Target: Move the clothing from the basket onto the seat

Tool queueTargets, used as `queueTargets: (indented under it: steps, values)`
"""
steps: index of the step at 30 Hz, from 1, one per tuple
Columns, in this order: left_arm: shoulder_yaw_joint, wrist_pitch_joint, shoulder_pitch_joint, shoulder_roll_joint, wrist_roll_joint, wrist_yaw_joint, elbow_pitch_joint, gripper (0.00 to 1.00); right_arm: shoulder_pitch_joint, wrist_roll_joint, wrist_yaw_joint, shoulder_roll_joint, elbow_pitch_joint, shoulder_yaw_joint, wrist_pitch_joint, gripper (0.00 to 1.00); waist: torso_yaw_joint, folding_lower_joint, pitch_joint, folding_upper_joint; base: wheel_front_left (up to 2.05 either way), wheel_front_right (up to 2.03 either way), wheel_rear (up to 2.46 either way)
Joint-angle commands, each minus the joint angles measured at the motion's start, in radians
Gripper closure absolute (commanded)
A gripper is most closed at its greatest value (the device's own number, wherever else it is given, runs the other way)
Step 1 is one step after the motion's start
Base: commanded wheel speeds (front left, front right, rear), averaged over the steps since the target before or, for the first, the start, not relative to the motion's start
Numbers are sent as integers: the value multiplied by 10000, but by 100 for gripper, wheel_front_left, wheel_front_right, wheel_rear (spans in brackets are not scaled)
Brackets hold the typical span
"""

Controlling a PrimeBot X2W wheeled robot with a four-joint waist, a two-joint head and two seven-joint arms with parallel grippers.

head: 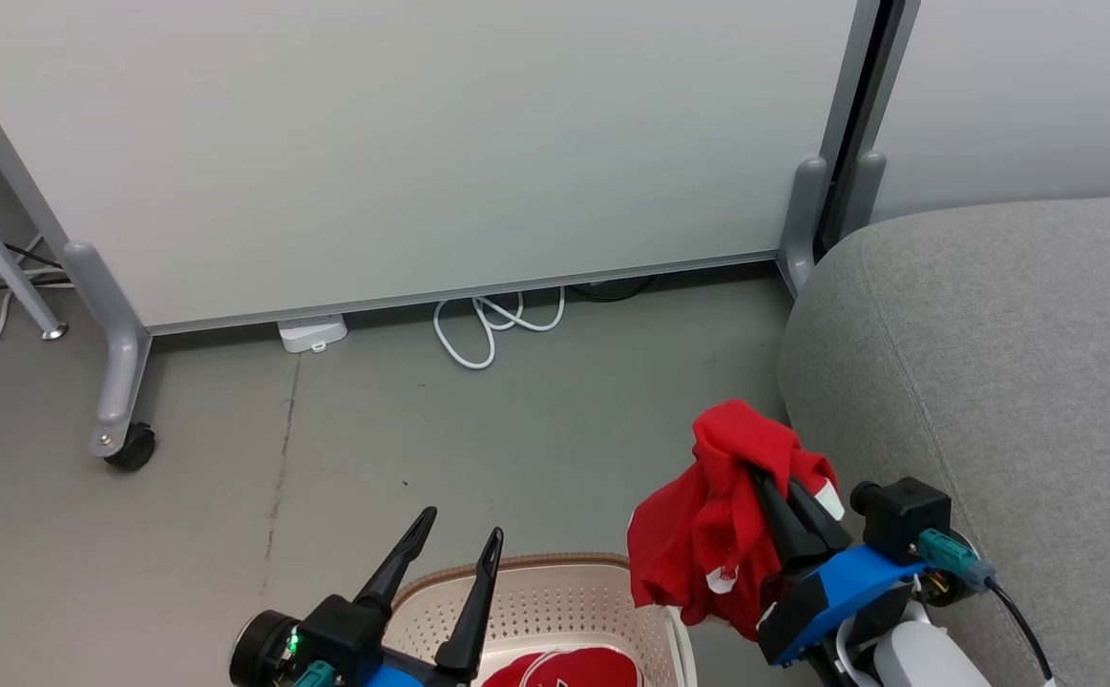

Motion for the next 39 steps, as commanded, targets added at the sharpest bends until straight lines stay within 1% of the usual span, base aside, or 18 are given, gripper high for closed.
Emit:
queueTargets:
  steps: [1, 4, 9, 17, 22, 31, 39]
  values:
    - [74, -26, 109, -16, 47, -17, 2, 0, 44, -76, 9, -22, -46, -33, -32, 100, 8, 0, -1, -1, 0, 0, 0]
    - [235, -26, 104, -200, 246, -139, -15, 0, 65, -103, 9, -22, -79, -90, -36, 100, 10, 0, 6, -1, 0, 0, 0]
    - [364, -26, 117, -312, 382, -205, -29, 0, 40, -95, 7, -22, -114, -60, -12, 100, -104, 0, 21, -1, 0, 0, 0]
    - [359, -26, 70, -477, 559, -272, -97, 0, -36, -171, 9, -24, -204, -65, 42, 100, -767, 0, 127, -1, 0, 0, 0]
    - [335, -26, -8, -499, 564, -270, -244, 0, -80, -218, 9, -22, -296, -80, 60, 100, -1422, 0, 212, -1, 0, 0, 0]
    - [229, -26, -184, -453, 535, -248, -245, 0, -93, -172, 9, -22, -390, -88, 65, 100, -2888, 0, 413, -1, 0, 0, 0]
    - [75, -26, -319, -377, 528, -248, -296, 0, -134, -78, 9, -21, -420, -122, -37, 100, -3947, 0, 611, -1, 0, 0, 0]
